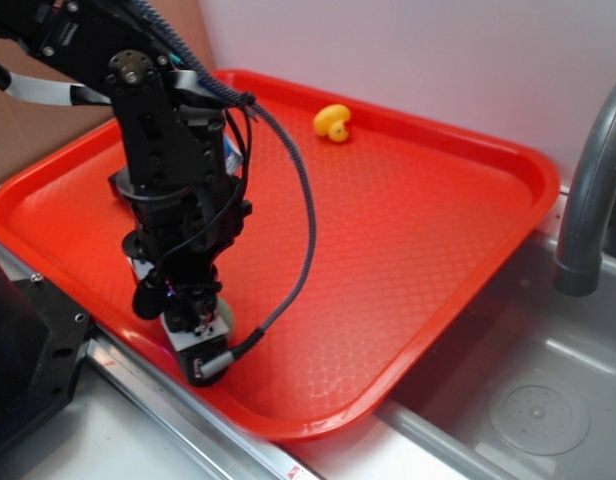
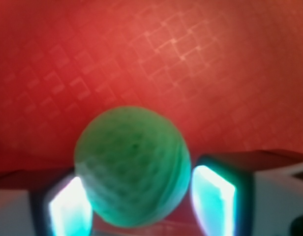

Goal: Grab the green ball.

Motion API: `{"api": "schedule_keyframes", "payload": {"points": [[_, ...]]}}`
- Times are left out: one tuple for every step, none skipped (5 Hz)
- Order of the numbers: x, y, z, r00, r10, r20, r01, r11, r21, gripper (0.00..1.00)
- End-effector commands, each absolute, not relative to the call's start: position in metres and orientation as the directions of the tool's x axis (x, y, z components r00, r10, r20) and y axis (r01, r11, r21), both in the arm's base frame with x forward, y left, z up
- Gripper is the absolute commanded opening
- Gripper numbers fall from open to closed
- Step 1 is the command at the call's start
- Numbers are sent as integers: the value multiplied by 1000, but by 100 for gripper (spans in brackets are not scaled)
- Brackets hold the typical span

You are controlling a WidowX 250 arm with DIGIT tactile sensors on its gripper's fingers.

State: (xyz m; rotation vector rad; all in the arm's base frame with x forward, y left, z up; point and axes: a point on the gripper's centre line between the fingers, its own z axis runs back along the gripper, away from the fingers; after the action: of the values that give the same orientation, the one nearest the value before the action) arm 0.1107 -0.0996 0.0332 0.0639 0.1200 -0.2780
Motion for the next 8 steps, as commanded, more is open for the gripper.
{"api": "schedule_keyframes", "payload": {"points": [[106,-94,42,965,-258,-55,261,964,61,0],[112,-88,48,970,-237,-59,240,970,47,0],[117,-82,57,974,-219,-53,221,975,28,0],[123,-73,95,984,-180,-15,180,984,-7,0],[127,-43,145,999,-7,44,9,999,-43,0],[126,-3,194,976,171,137,-159,983,-95,0],[132,17,243,954,234,188,-215,970,-116,0],[133,23,274,951,243,193,-221,967,-127,0]]}}
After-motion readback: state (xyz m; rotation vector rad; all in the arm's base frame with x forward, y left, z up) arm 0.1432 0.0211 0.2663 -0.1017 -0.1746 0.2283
